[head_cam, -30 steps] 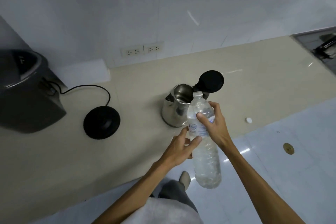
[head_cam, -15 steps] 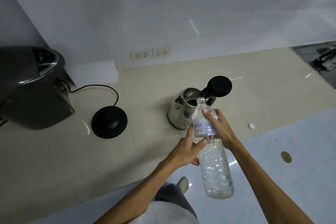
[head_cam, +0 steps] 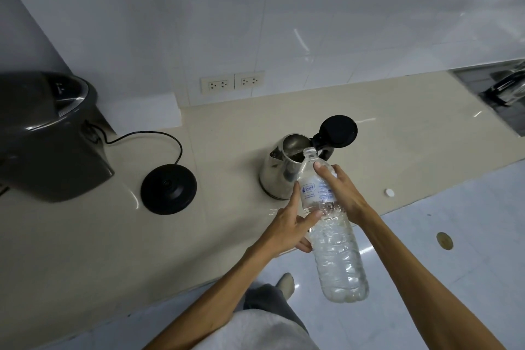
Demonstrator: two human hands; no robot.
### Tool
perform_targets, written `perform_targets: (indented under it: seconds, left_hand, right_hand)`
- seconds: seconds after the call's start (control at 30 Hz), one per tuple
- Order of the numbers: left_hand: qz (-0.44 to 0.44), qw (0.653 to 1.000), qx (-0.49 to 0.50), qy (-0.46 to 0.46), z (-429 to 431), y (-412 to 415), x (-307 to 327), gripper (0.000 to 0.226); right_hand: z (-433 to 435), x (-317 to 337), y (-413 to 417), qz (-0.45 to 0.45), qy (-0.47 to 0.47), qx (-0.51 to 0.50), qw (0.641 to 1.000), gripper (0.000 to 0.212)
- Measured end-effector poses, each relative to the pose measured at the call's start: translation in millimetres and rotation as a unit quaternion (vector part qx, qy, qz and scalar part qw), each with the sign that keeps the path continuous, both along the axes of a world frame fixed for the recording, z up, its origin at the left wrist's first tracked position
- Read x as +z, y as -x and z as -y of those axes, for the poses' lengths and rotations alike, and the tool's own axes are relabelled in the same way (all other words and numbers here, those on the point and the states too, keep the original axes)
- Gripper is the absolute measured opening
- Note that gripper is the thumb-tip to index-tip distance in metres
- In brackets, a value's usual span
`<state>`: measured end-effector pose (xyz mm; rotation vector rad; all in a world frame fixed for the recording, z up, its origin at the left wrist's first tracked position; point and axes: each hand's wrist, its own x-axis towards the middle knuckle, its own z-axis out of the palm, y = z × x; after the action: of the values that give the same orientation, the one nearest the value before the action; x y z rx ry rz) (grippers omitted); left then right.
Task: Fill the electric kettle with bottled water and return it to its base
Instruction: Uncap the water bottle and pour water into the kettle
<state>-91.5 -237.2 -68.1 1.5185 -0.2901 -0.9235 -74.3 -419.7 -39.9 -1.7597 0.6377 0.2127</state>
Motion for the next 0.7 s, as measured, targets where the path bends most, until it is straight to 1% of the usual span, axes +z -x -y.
perform_targets:
  seconds: [0.17, 0.33, 0.57, 0.7]
  left_hand:
    - [-0.005, 1.0, -0.003, 0.002, -0.3, -0.8, 1.4, 0.097]
    - [-0.005, 1.0, -0.009, 0.005, -2.9, -0.2, 4.2, 0.098]
    - [-0.003, 1.0, -0.005, 0.005, -5.5, -1.2, 4.9, 0.096]
    - [-0.006, 1.0, -0.007, -0.001, -6.3, -2.9, 6.3, 0.097]
  right_hand:
    - [1.9, -0.5, -2.3, -0.011, -0.002, 0.004, 1.0, 0.07]
    - [0.8, 1.6, -0.7, -0.016, -0.008, 0.006, 1.0, 0.072]
    - [-1.2, 2.0, -2.2, -0.021, -0.015, 0.005, 1.0, 0.069]
    - [-2.3, 2.4, -3.8, -0.021, -0.024, 0.006, 0.999, 0.073]
